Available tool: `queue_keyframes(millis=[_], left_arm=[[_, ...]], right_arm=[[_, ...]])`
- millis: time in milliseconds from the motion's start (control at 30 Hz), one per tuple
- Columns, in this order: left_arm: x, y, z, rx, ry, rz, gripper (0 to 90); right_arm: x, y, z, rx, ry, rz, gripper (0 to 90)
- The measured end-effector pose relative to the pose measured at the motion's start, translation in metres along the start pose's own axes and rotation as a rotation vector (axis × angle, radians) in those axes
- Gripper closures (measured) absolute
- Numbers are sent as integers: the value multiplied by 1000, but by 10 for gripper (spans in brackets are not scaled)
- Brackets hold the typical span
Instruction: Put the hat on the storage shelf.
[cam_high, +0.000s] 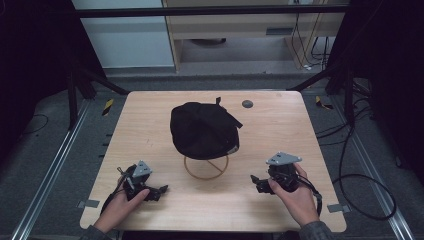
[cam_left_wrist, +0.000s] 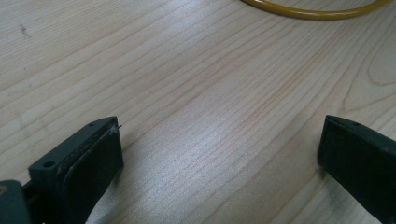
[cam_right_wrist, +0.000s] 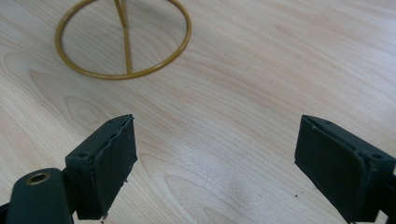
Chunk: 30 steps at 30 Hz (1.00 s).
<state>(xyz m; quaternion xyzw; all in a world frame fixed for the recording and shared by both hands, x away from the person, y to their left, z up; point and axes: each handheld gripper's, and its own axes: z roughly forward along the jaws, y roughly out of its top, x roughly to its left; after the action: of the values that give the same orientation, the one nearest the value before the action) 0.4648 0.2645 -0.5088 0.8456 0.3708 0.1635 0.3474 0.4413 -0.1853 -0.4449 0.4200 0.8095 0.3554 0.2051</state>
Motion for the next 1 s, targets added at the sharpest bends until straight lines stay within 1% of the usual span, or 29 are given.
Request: queue_keyframes(millis=[133, 200, 300, 333, 400, 433, 467, 500, 667, 833, 900, 967, 1000], left_arm=[[0, 0, 0, 0, 0, 0, 0], [0, 0, 0, 0, 0, 0, 0], [0, 0, 0, 0, 0, 0, 0], [0, 0, 0, 0, 0, 0, 0], [0, 0, 0, 0, 0, 0, 0], [0, 0, 0, 0, 0, 0, 0], [0, 0, 0, 0, 0, 0, 0], [0, 0, 0, 0, 0, 0, 0], [0, 0, 0, 0, 0, 0, 0], [0, 0, 0, 0, 0, 0, 0], [0, 0, 0, 0, 0, 0, 0], [0, 0, 0, 0, 0, 0, 0], [0, 0, 0, 0, 0, 0, 0]], right_arm=[[0, -5, 10, 18, 13, 8, 129], [-1, -7, 16, 24, 20, 3, 129], [0, -10, 22, 40, 14, 3, 128], [0, -10, 25, 43, 12, -6, 128], [0, -11, 28, 44, 11, -4, 129], [0, -11, 30, 45, 15, 6, 129], [0, -12, 32, 46, 14, 3, 129], [0, -13, 34, 53, 19, 12, 129], [0, -14, 46, 63, 19, 10, 128], [-5, -13, 58, 39, 15, 53, 129], [-7, -13, 64, 27, 14, 88, 130], [-8, -13, 70, 19, 1, 94, 130], [-8, -13, 72, 17, 2, 108, 130]])
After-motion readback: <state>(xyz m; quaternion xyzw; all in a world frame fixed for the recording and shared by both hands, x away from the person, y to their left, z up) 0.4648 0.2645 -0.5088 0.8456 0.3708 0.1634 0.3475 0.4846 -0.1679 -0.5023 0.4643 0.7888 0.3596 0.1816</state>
